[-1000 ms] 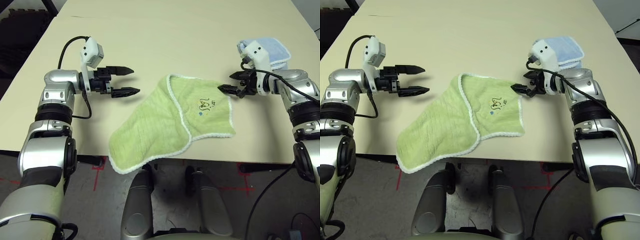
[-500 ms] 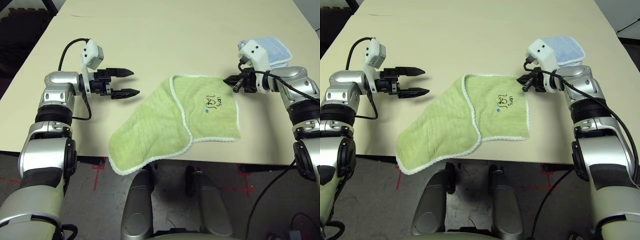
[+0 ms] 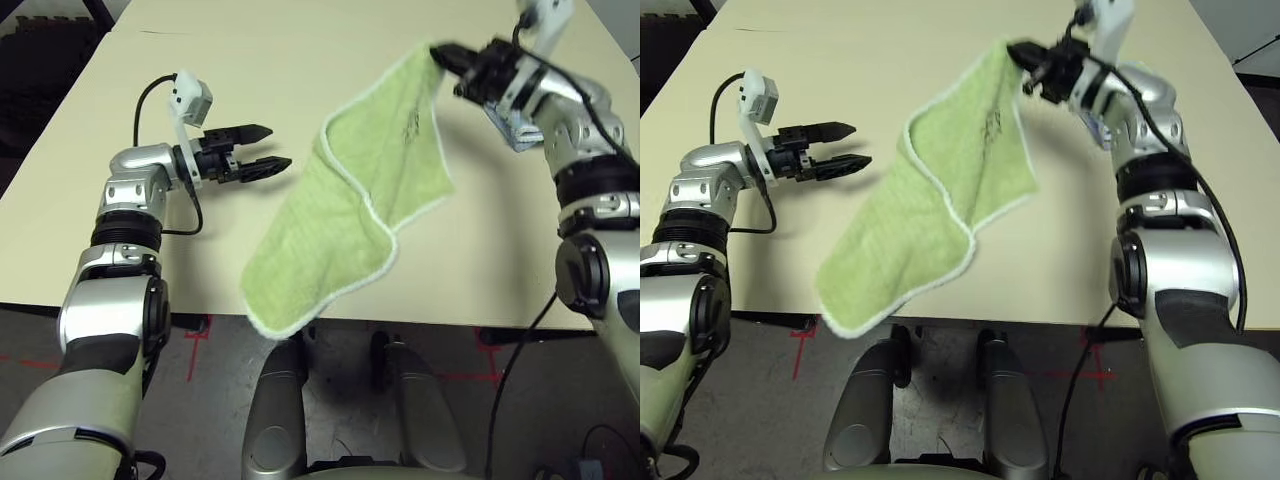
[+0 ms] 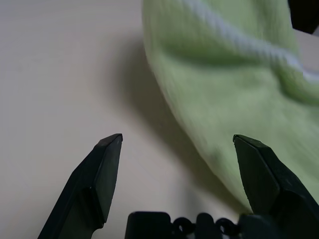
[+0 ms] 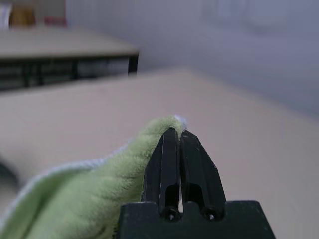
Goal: Fold the towel and set it aside.
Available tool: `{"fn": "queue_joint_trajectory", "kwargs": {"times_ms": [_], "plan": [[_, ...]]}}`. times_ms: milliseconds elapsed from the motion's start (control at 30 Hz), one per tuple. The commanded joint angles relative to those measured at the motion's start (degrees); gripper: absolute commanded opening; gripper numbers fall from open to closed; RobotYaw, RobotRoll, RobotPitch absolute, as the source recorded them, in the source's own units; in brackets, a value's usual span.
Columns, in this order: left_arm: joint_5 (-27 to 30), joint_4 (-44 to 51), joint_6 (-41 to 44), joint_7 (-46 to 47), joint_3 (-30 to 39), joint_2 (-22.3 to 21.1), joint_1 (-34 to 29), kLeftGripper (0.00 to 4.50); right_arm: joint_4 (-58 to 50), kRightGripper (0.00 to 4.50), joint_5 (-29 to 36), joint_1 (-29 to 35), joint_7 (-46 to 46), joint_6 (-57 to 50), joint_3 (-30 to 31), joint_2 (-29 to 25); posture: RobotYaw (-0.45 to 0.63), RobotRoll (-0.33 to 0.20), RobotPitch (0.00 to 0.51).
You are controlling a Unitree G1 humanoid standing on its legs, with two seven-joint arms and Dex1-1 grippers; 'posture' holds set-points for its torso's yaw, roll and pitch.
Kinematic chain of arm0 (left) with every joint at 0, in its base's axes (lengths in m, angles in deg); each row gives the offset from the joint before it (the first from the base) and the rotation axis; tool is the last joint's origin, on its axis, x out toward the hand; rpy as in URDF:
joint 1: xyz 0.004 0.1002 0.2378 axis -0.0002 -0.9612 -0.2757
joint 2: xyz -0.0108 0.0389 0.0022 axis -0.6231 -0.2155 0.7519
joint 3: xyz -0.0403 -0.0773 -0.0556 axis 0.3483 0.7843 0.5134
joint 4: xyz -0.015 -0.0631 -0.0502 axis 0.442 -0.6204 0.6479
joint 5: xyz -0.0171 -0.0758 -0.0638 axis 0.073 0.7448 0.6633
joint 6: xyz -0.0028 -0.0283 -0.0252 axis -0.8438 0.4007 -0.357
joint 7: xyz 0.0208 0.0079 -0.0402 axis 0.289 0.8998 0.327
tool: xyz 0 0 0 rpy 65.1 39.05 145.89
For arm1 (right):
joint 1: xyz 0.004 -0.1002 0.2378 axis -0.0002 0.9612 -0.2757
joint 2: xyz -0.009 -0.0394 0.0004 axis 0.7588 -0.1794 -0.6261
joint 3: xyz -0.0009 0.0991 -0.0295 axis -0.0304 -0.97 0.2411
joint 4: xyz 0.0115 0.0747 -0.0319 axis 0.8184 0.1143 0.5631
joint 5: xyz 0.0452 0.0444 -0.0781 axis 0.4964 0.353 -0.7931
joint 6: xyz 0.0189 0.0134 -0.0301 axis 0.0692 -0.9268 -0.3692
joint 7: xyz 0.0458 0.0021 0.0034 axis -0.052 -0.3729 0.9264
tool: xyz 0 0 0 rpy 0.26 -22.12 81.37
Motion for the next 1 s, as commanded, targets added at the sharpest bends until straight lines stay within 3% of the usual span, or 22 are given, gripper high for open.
{"fn": "queue_joint_trajectory", "kwargs": {"times_ms": [33, 167, 400, 667, 1000], "plan": [[1.6, 1.4, 1.7, 2.9, 1.2, 1.8, 1.9, 4.50, 1.5, 0.04, 2.2, -6.0, -1.5, 4.3, -2.4, 0.6, 0.04, 0.000, 0.254], [2.0, 1.1, 2.1, 5.0, 1.7, 3.2, 2.4, 4.50, 2.5, 0.04, 1.8, -11.9, -1.8, 6.2, -2.6, 0.2, 0.03, 0.000, 0.252], [3.3, 2.2, 3.6, 7.1, 2.4, 5.1, 2.2, 4.50, 2.7, 0.04, 0.8, -9.8, -2.8, 6.6, -1.6, 1.1, 0.02, 0.000, 0.253], [5.4, 2.3, 5.9, 11.4, 4.8, 6.8, 4.0, 4.50, 5.6, 0.04, 0.7, -17.8, -9.4, 9.5, -3.1, 2.4, 0.01, 0.000, 0.249], [6.5, 6.5, 7.3, 15.0, 5.0, 9.7, 4.6, 4.50, 5.7, 0.04, -0.2, -13.6, -9.7, 8.4, -1.9, 4.5, 0.03, 0.000, 0.253]]}}
